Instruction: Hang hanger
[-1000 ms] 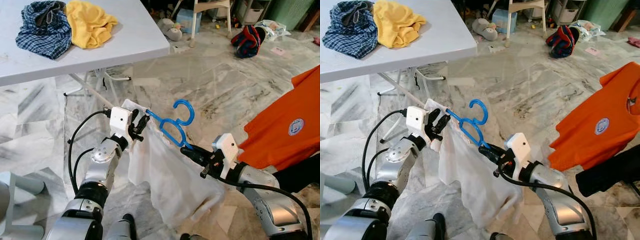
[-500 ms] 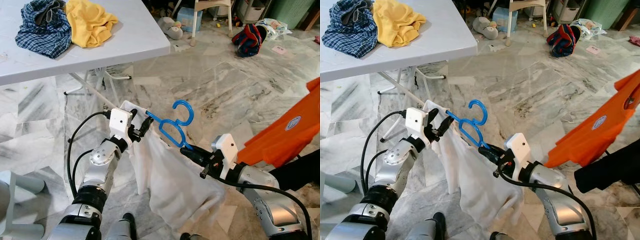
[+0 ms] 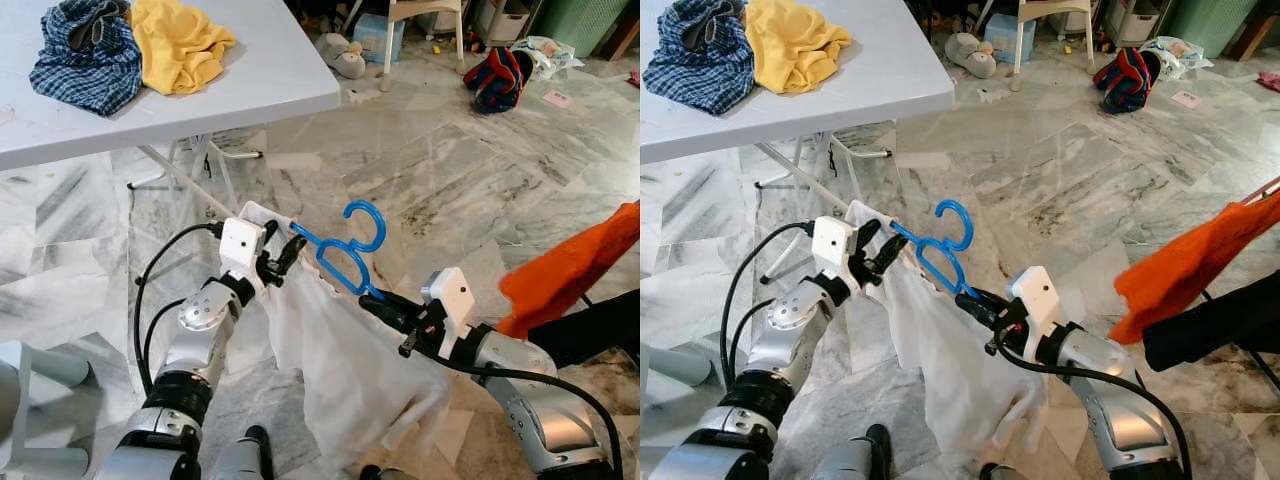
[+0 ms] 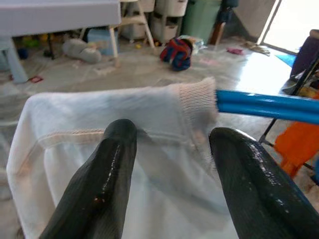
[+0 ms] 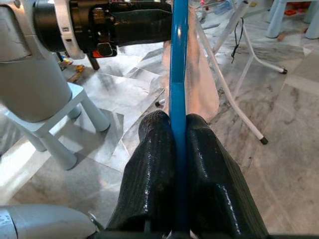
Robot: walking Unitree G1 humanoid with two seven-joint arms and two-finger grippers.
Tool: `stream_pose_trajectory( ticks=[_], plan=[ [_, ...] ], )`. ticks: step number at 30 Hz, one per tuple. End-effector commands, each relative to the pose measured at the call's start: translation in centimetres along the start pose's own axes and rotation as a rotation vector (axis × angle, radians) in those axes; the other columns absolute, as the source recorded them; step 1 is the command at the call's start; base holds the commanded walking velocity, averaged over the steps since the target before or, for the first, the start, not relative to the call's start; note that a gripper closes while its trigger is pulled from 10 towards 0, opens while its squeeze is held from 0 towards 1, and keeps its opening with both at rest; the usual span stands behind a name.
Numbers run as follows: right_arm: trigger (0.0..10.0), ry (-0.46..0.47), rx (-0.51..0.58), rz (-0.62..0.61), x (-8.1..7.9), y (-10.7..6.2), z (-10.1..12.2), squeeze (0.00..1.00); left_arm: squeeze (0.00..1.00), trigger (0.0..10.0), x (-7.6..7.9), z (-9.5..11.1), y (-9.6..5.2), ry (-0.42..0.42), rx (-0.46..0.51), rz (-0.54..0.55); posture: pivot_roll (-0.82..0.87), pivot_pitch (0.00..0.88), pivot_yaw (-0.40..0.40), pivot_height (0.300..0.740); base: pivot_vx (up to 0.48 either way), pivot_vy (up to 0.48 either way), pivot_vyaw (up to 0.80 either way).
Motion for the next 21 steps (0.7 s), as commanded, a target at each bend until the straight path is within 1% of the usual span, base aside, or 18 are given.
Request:
stream_pose_trajectory(
  ticks=[1,10,16,21],
  plan=[
    [10.0,-0.023,0.021,0.028,-0.42,0.11,0.98,0.00,0.00,0.0,-0.32,0.01,0.17,0.009,-0.007,0.009,0.06,0.186,-0.017,0.740,0.000,0.000,0.00],
    [10.0,-0.023,0.018,0.040,-0.73,-0.02,0.99,0.00,0.00,0.0,-0.50,0.16,0.71,0.007,-0.008,0.029,0.05,0.188,-0.015,0.740,0.000,0.000,0.00],
    [10.0,-0.028,0.019,0.014,-0.30,-0.13,0.93,0.00,0.00,0.0,-0.48,0.21,0.80,0.005,-0.003,0.028,0.05,0.188,-0.010,0.740,0.000,0.000,0.00],
    [10.0,-0.027,0.025,0.011,-0.29,0.05,1.06,0.00,0.00,0.0,-0.67,0.19,0.77,0.007,-0.003,0.030,0.05,0.186,-0.009,0.740,0.000,0.000,0.00]
  ],
)
Point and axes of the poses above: a point about 5 cm out from each wrist's last joint towards the gripper, its own y axis pointing out of the wrist towards the gripper, its own z axis along the axis of the wrist's last joint, x = y × z, the point moved 6 cm from there along y, pointing out of the wrist towards the gripper, and after that the axes turned 6 degrees about y, right-handed, at the moved point
